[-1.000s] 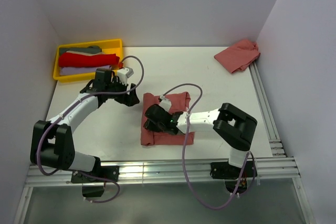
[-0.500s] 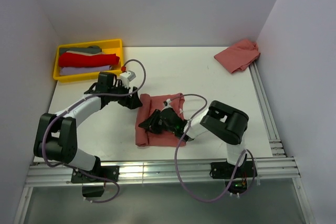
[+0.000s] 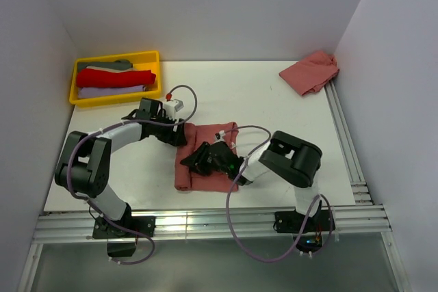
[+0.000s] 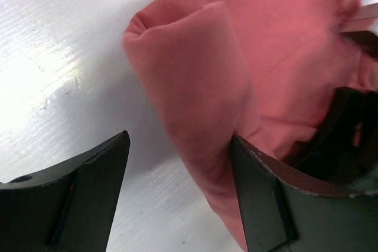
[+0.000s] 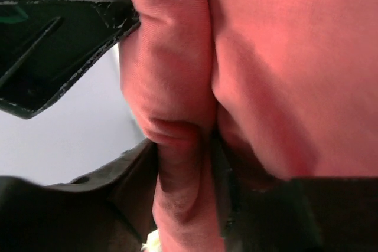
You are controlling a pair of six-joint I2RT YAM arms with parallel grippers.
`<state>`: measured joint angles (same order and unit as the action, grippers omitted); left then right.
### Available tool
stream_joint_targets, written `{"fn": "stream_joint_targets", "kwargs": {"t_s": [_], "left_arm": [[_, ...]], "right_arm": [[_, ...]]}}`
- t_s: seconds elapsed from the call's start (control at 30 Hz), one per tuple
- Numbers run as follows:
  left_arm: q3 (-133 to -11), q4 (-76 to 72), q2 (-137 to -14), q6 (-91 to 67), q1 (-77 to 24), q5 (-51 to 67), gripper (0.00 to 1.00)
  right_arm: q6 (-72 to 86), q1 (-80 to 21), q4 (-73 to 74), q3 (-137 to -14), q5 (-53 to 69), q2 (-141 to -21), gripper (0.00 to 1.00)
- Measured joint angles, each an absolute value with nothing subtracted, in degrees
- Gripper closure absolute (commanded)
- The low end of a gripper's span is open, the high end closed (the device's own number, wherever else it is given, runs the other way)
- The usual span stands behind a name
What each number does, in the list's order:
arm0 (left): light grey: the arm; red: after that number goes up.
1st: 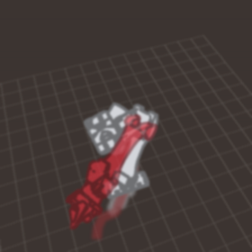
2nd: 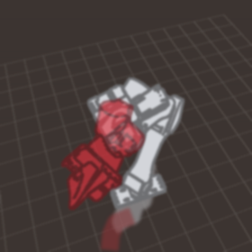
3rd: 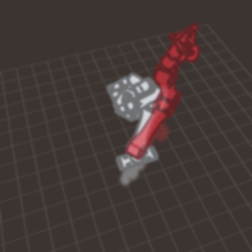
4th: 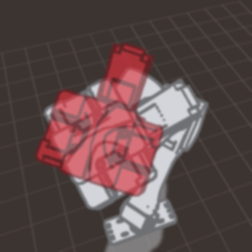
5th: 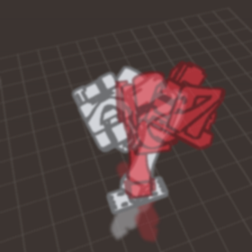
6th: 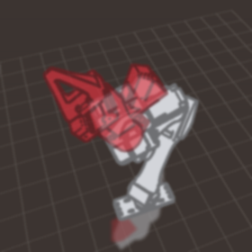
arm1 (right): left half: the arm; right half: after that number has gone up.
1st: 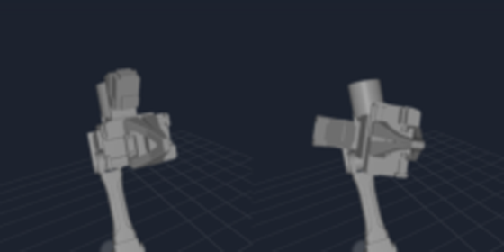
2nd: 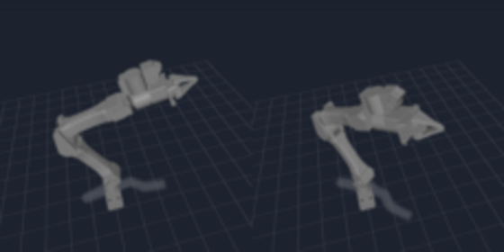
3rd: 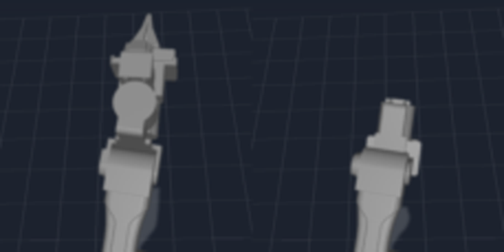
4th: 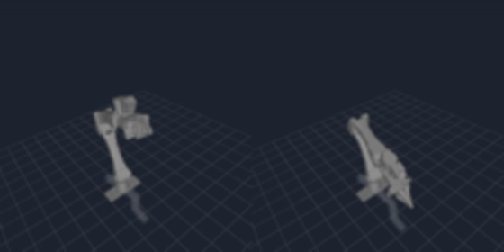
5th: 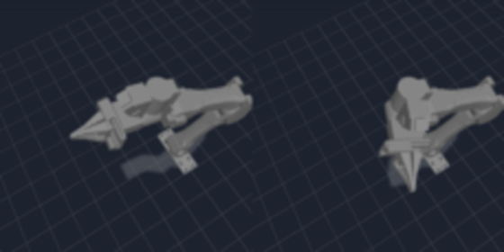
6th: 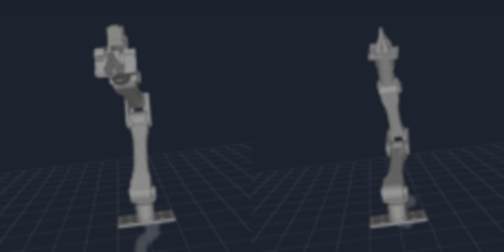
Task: Roll the t-shirts
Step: Roll the tshirt
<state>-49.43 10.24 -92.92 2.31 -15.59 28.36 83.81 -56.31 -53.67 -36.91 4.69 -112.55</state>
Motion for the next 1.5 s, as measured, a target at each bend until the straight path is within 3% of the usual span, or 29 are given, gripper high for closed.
{"fn": "stream_joint_targets", "kwargs": {"t_s": [0.1,0.3,0.6,1.0,1.5], "left_arm": [[-50.3,10.6,-94.1,2.0,-16.7,25.7,0.27],[-51.3,11.6,-94.5,1.7,-18.1,22.1,0.27],[-51.8,12.1,-94.6,1.7,-18.8,21.0,0.28],[-51.8,12.3,-94.6,1.0,-19.0,20.7,0.28],[-51.8,12.3,-94.6,0.9,-19.0,20.6,0.21]], "right_arm": [[81.2,-57.5,-37.2,-40.9,-0.3,-107.0,0.47],[77.0,-61.7,-5.9,-54.6,-13.0,-101.5,0.46],[76.0,-68.1,28.6,-76.8,-27.0,-104.9,0.47],[71.2,-69.9,41.4,-93.3,-30.8,-116.9,0.47],[69.8,-69.8,43.3,-94.7,-30.3,-119.7,0.41]]}}
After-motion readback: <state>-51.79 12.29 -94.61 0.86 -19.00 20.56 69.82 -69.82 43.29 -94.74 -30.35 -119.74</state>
